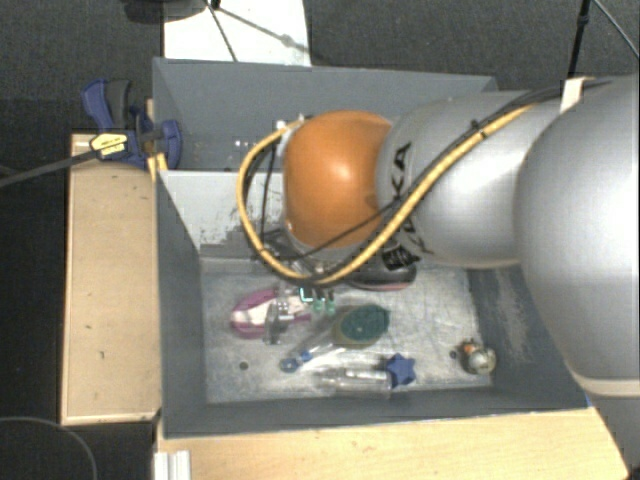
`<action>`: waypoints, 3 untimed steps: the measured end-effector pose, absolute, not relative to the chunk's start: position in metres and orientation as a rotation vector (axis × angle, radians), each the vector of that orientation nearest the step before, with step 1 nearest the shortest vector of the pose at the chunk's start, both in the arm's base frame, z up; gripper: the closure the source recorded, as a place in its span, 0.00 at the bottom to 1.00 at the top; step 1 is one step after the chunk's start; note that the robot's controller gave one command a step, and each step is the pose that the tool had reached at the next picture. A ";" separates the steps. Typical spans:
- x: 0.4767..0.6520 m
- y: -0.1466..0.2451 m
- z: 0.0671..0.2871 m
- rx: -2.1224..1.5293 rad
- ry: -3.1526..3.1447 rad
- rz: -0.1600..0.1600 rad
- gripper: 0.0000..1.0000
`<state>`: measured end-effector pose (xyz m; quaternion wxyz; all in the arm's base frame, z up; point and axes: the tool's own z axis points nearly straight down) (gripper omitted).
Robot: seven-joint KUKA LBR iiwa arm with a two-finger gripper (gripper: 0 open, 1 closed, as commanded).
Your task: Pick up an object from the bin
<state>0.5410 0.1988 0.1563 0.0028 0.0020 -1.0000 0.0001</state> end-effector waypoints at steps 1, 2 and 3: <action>0.539 0.169 0.077 -0.194 -3.132 0.003 0.00; 0.540 0.170 0.080 -0.199 -3.138 -0.003 1.00; 0.541 0.133 0.259 0.320 -3.132 0.000 1.00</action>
Offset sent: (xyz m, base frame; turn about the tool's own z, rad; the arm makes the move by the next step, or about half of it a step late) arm -0.0013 -0.0286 -0.0764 0.1280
